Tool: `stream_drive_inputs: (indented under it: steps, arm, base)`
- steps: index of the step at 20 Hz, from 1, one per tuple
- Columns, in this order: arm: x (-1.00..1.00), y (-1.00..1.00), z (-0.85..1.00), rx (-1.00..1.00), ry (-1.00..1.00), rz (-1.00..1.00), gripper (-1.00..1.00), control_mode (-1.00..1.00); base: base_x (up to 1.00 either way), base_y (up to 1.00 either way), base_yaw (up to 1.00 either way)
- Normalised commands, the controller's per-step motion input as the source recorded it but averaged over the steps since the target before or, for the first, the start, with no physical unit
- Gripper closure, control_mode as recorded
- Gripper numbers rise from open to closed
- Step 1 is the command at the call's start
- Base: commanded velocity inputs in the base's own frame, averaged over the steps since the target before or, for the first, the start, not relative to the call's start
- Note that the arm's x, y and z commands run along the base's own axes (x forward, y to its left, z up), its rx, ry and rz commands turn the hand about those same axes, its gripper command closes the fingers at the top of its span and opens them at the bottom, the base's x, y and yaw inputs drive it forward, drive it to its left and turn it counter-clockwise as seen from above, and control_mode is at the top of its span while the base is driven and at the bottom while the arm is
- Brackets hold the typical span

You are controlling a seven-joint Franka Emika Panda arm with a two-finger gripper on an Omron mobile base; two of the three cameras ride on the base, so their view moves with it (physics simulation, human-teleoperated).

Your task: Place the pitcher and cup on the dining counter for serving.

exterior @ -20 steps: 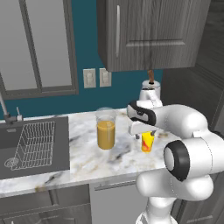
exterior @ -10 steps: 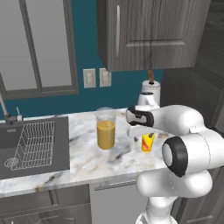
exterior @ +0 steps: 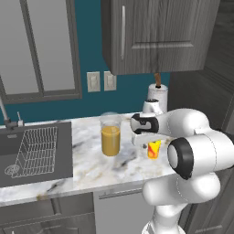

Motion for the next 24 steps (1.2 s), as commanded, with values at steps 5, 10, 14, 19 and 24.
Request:
stream_drive_inputs:
  steps: [5,10,14,19,24]
  arm:
    - [0.0,0.0,0.0,0.0,0.0,0.0,1.0,-1.0]
    - [-0.04,0.0,0.0,0.0,-0.01,0.0,1.0,-1.0]
    - [-0.27,0.0,0.13,0.0,-0.11,0.0,1.0,-1.0]
    - [-0.53,0.0,0.5,0.0,-0.2,0.0,1.0,-1.0]
    - [-0.71,-0.02,0.7,0.0,-0.23,0.0,1.0,-1.0]
  base:
    - [0.0,0.0,0.0]
    - [0.0,0.0,0.0]
    - [0.0,0.0,0.0]
    - [0.0,0.0,0.0]
    - [0.0,0.0,0.0]
